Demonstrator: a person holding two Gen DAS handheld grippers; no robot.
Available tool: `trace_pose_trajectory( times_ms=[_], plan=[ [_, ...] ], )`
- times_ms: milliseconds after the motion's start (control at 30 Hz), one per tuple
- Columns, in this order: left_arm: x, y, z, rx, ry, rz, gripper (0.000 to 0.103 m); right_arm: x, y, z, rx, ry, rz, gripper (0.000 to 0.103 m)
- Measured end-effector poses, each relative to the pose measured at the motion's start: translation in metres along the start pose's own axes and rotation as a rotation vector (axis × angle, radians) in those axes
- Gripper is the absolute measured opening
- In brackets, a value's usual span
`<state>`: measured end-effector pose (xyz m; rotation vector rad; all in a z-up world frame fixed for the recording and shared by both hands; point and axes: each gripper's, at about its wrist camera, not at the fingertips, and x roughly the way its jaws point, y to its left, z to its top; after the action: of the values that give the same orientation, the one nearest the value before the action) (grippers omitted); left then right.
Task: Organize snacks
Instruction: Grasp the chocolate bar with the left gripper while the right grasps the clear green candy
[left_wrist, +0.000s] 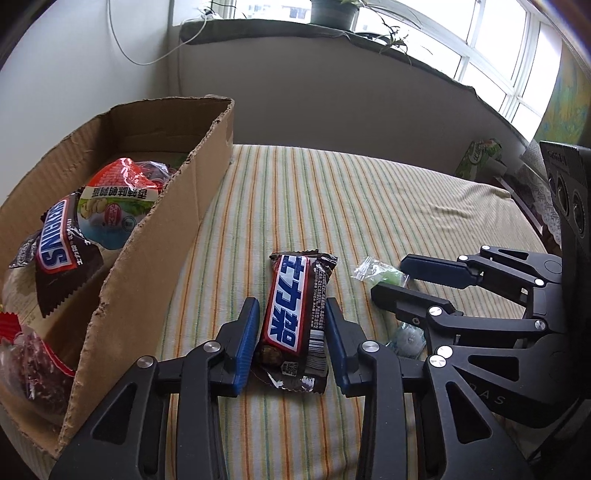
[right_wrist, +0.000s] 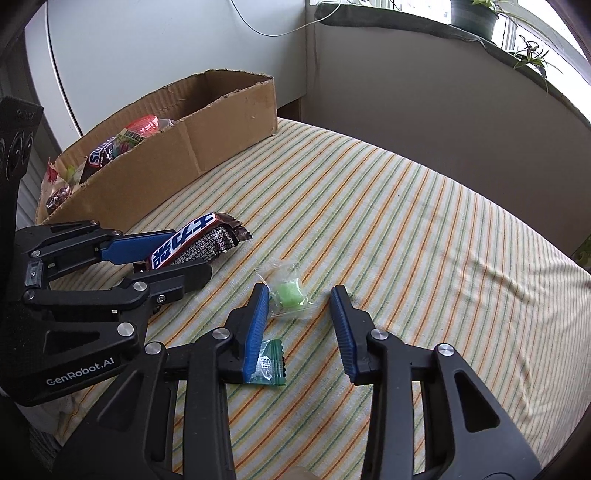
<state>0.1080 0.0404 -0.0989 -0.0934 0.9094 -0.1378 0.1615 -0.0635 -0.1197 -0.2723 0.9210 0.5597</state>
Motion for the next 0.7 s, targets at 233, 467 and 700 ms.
trace_pose_trajectory(
  times_ms=[233,467,700],
  plan=[
    [0.002,-0.005,0.001,0.012,-0.010,0.008,0.028,-0.002,-0.001,-0.001,0.007,-0.001,-0.009,0.026],
    [-0.006,-0.004,0.002,0.006,-0.035,0.008,0.027,-0.008,-0.006,-0.003,0.030,-0.012,-0.009,0.026],
    [-0.017,-0.012,0.002,0.025,-0.070,0.007,0.027,-0.021,-0.012,-0.002,0.060,-0.045,-0.006,0.026]
  ],
)
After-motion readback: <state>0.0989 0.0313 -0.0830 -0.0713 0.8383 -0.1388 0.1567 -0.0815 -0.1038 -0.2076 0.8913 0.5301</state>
